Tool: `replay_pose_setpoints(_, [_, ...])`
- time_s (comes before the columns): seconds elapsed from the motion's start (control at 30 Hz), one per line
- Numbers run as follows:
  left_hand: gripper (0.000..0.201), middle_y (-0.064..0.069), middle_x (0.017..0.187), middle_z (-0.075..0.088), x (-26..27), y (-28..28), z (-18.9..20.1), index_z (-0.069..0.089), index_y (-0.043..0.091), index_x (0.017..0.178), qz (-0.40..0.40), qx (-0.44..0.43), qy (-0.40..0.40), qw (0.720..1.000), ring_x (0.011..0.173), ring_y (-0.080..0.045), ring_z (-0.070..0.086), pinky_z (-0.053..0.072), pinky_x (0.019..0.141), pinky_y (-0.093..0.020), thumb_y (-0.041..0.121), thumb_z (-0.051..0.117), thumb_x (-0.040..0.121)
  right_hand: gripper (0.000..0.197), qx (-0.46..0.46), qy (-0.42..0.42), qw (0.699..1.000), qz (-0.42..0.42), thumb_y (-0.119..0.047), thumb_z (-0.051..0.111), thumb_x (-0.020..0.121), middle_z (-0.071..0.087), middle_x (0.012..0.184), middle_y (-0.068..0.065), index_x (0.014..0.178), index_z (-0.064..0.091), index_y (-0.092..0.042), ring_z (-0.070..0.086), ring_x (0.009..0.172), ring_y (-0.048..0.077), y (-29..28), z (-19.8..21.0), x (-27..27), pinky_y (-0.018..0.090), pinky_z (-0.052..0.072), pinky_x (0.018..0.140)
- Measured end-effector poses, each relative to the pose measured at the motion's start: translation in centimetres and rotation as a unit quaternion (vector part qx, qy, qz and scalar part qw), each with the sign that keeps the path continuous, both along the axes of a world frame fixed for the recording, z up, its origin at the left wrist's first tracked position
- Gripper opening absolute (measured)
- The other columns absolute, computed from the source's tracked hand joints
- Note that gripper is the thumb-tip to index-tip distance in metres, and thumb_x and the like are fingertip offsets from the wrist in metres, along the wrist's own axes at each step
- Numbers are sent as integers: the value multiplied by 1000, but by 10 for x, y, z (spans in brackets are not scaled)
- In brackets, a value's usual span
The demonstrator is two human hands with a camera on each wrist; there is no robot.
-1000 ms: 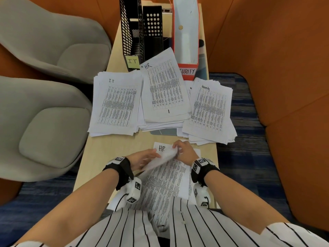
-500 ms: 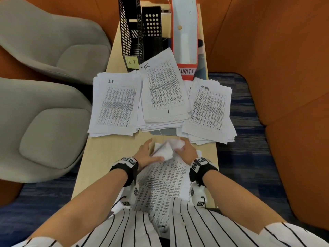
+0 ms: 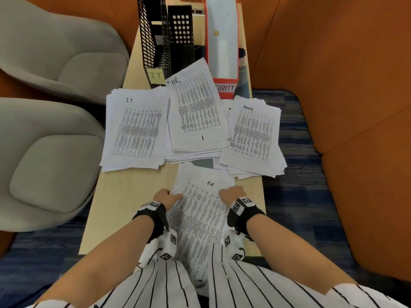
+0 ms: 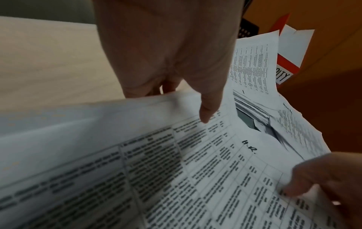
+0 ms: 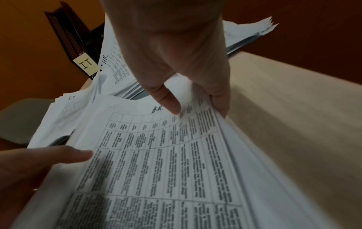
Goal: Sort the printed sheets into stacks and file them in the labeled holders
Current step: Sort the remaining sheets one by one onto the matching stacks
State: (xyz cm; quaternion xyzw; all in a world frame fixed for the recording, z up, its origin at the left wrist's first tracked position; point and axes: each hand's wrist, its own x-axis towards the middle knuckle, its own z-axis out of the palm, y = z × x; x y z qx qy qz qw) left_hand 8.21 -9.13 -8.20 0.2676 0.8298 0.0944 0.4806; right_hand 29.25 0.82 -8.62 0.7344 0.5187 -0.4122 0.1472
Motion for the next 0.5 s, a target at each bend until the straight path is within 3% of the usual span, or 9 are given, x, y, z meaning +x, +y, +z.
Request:
replay_pose_setpoints(0.07, [51,-8,107,61,0,0,-7,57,2,112,21,-10,-18,1000,99,-30,59,47,82,-32,37,72,78,27,-16,-3,999,45,-30,51,82,49,76,2,92,53,-5,64,96,25,-4,2,-16,30,52,84])
replay_pose_setpoints(0.1, [52,-10,111,63,0,0,-7,59,1,114,29,-15,-33,999,103,-31,60,50,86,-34,34,74,77,28,-16,-8,998,65,-29,53,82,49,76,4,98,57,-6,63,98,26,-5,0,-21,31,53,85])
replay_pose_setpoints(0.2, [50,-13,112,62,-6,-2,-12,57,1,115,60,10,-59,996,101,-31,60,48,86,-34,22,76,74,38,-4,65,994,87,-19,62,81,58,95,6,117,57,-8,59,89,24,-4,-2,-22,25,50,63])
replay_pose_setpoints(0.23, [52,-12,111,61,-7,-5,-11,53,2,113,74,18,-67,995,98,-29,59,48,85,-34,20,78,70,43,-7,103,991,88,-14,66,80,58,100,6,121,55,-8,58,91,24,-2,-4,-20,25,49,64])
replay_pose_setpoints(0.37, [49,-18,111,57,-9,-8,7,38,10,112,120,115,-62,984,90,-29,58,49,75,-35,-4,67,76,72,-45,246,967,51,-6,78,71,60,120,8,134,44,-13,57,112,27,10,-2,-4,38,49,93])
replay_pose_setpoints(0.43, [49,-19,115,59,-13,1,29,41,9,121,124,170,-66,975,91,-31,61,51,74,-34,-5,62,79,82,-31,294,955,0,-15,87,63,62,119,5,133,44,-11,59,113,24,19,8,1,37,50,95])
replay_pose_setpoints(0.5, [44,-17,118,61,-22,16,56,48,6,122,118,231,-72,963,97,-30,62,51,83,-36,-5,59,81,97,10,331,943,-42,-29,93,54,63,121,5,135,45,-7,61,115,24,34,18,4,37,52,95])
